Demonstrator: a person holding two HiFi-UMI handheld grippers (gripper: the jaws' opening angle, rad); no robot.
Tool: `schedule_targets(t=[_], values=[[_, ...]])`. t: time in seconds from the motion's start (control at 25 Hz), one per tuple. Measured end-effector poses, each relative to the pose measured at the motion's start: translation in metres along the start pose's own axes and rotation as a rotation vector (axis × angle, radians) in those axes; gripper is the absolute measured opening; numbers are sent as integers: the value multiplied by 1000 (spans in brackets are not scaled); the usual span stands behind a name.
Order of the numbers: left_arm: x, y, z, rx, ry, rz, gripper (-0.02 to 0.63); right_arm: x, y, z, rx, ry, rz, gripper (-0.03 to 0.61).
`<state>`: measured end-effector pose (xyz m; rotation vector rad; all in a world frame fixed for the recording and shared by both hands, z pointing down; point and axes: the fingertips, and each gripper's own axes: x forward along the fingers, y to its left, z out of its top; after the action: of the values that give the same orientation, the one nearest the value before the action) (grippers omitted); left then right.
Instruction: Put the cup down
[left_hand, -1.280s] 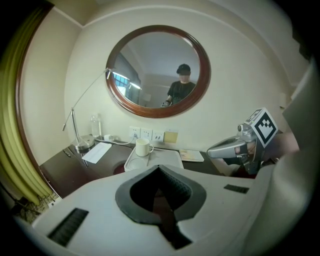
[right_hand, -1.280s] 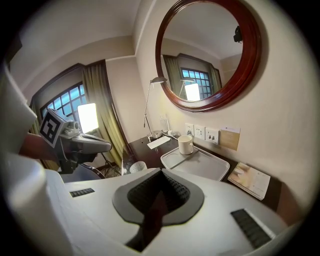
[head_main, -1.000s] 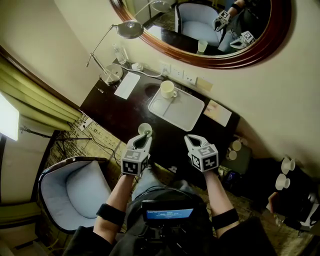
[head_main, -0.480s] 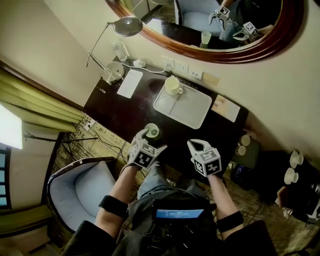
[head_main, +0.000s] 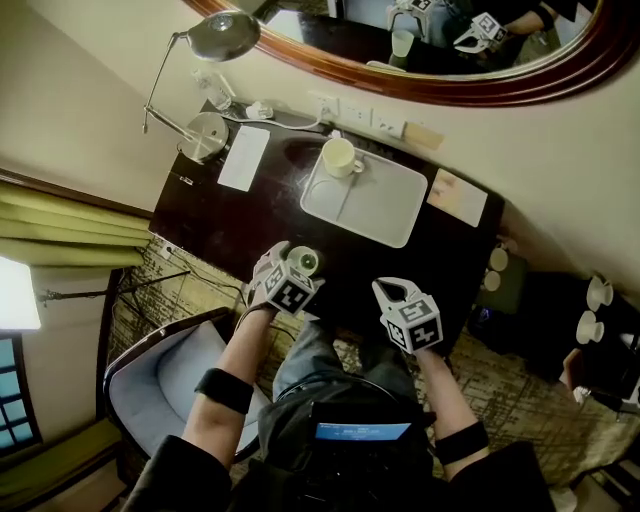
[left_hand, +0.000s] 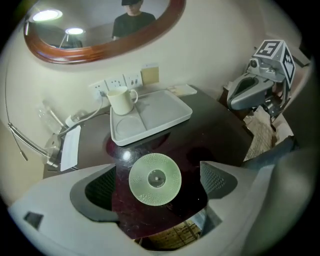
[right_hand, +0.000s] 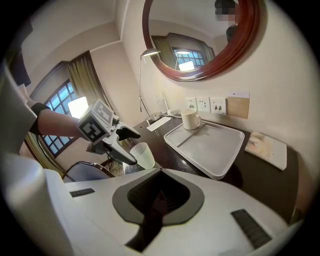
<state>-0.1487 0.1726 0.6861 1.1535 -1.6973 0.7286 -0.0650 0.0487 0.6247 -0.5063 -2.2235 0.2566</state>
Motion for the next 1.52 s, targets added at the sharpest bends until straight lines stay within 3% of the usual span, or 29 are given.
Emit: schedule_targets(t=[0.44,0.48,0.6,0.84,1.16,1.52], values=[[34,1,-10,41,24,-47,526,22,-1,2,9,28,-14,3],[35,1,-10,46,22,-46,518,23,-1,2,12,28,-15,3],[36,5,-9,43,7,-30,393,23,0,5,13,23,-16,3],[34,8,-5,42,-6,-13,387,24,0,0,20,26,-13,3],[18,27,54,71,-58,-22,387,36,-3,18,-32,-5,4,3],[18,65,121,150,-83,-7,387,57,16,69,-84,-25,66,3]])
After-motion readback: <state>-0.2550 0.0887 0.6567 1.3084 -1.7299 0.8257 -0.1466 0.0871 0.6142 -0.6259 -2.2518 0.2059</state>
